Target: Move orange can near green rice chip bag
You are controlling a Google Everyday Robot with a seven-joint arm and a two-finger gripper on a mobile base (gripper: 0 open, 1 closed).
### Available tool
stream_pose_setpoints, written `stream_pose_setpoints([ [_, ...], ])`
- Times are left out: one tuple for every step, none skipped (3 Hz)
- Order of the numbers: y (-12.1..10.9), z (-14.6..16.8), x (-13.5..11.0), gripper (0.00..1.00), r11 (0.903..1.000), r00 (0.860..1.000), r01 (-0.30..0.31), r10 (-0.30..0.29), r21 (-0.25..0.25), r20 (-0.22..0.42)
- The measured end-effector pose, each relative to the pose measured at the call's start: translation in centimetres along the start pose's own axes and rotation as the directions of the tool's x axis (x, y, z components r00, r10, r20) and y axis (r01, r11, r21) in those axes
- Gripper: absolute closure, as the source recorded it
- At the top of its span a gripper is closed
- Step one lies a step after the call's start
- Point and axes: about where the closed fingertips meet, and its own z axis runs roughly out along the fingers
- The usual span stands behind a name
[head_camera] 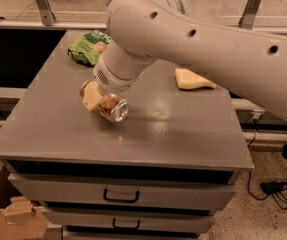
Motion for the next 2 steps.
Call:
stream_pose_setpoints([
  [-3.9,-2.9,-2.6,1.00,0.9959,0.992,0.085,-0.088,0.032,0.086],
  [-4.1,-4.9,-5.0,1.00,0.9825,0.974,0.177,-0.183,0.057,0.136],
])
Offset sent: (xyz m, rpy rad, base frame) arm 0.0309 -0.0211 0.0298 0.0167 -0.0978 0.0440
